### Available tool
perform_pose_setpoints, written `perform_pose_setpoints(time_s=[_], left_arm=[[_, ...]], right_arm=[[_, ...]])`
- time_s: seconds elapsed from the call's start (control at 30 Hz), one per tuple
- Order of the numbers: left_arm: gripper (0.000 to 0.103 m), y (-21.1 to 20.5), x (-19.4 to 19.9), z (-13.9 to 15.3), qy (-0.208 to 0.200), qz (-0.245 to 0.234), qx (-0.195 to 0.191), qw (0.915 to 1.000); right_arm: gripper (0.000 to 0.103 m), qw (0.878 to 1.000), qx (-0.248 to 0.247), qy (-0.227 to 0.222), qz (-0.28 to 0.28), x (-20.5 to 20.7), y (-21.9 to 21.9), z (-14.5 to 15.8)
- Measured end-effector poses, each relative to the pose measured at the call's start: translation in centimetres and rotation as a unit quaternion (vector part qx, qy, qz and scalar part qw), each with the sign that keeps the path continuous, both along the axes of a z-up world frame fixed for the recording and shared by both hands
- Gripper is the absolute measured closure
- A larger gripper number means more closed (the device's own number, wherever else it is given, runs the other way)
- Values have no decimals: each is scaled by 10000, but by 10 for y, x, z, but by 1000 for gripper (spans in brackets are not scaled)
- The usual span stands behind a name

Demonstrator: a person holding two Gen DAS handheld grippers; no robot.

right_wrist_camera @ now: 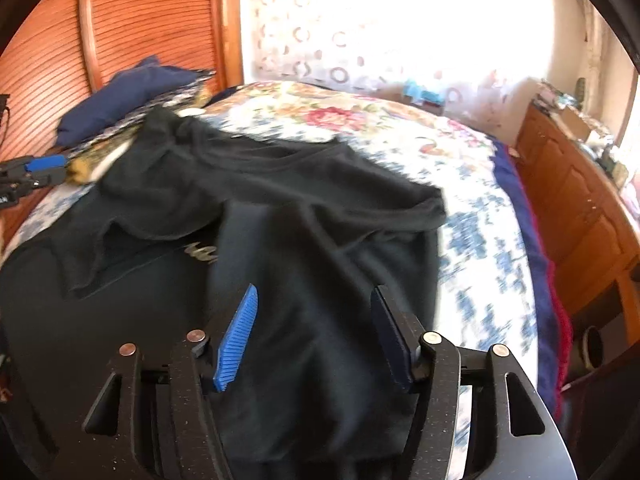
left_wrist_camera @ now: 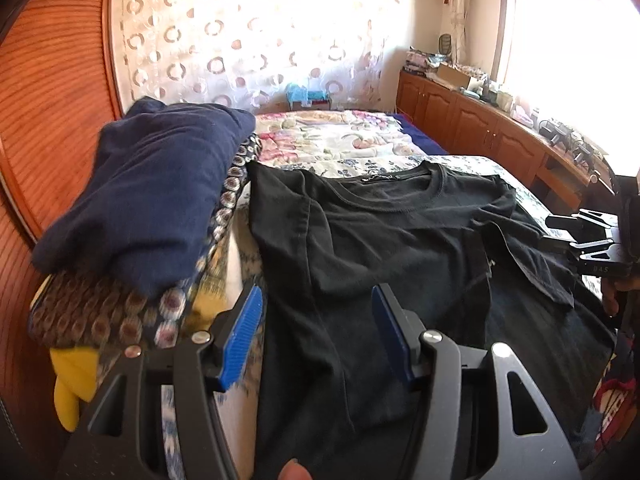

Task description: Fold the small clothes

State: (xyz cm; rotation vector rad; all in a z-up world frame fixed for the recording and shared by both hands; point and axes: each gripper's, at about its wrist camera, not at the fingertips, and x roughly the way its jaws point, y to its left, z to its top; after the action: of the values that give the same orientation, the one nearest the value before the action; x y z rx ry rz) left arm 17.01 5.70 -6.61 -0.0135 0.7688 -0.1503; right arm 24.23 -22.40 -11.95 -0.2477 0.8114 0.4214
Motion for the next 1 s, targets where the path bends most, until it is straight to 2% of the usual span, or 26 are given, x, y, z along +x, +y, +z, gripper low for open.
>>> perform_pose_setpoints(time_s=[0.13, 0.47, 0.7, 0.77, 0.83, 1.0], left_arm=[[46, 0, 31, -7, 259, 60, 73, 9996], [46, -3, 72, -29, 602, 334, 310, 9971], [47, -9, 83, -40, 710, 485, 561, 9947], [53, -9, 81, -41, 736, 412, 429, 9955], [54, -8, 80, -45, 846, 332, 239, 9956], [54, -3, 83, -50, 908, 447, 152, 9948]], right_arm=[[32, 9998, 84, 98, -160, 25, -15, -7], [32, 9995, -182, 161, -186, 60, -25, -16], [32, 9995, -13, 186, -267, 69, -32, -18], [32, 9994, 34, 210, -263, 69, -34, -20], [32, 9993, 69, 236, -269, 69, -36, -22], [32, 9992, 123, 214, -325, 70, -41, -21]])
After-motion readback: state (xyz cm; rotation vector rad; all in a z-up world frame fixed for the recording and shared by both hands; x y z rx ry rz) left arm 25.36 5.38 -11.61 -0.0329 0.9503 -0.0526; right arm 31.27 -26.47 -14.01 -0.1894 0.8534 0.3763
